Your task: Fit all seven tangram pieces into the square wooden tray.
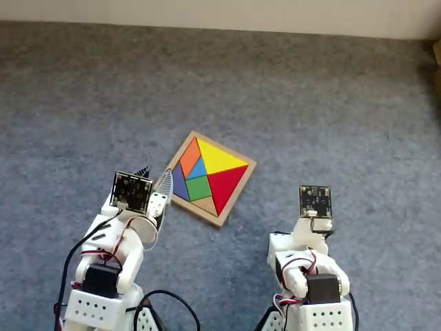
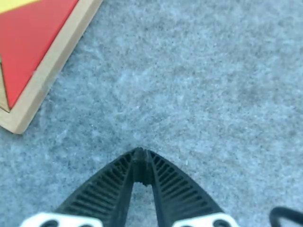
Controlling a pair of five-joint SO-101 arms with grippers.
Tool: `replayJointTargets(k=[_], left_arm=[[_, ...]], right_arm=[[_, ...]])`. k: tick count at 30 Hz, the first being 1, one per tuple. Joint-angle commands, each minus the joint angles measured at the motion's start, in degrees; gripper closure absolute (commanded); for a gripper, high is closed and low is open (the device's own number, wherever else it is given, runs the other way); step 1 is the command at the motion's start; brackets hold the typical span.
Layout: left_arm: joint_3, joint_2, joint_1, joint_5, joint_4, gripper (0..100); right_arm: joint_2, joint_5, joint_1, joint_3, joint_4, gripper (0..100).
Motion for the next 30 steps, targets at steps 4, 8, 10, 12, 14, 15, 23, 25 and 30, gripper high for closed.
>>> replayJointTargets(k=[4,8,10,12,14,15,23,25,30], left_arm=[[1.1,-2.7,-1.2,-0.5,1.7,86],[1.1,-2.6,-1.7,-0.6,8.4,86],[1.1,-2.7,-2.9,-0.6,12.0,86],[1.1,-2.6,-4.7,-0.6,15.9,86],[1.1,-2.6,-6.4,-0.6,20.7,86],[1.1,-2.5,-7.1,-0.6,22.7,86],[1.1,-2.8,-17.5,-0.4,35.6,86],[1.1,-2.8,-20.2,-0.5,36.0,86],[1.1,-2.8,-23.9,-0.5,36.4,86]], right_arm=[[-0.7,0.5,0.5,5.9,0.1,99.1],[-0.7,0.5,0.5,5.9,0.1,99.1],[-0.7,0.5,0.5,5.9,0.1,99.1],[-0.7,0.5,0.5,5.9,0.1,99.1],[-0.7,0.5,0.5,5.9,0.1,99.1],[-0.7,0.5,0.5,5.9,0.1,99.1],[-0.7,0.5,0.5,5.9,0.1,99.1],[-0.7,0.5,0.5,5.9,0.1,99.1],[-0.7,0.5,0.5,5.9,0.1,99.1]])
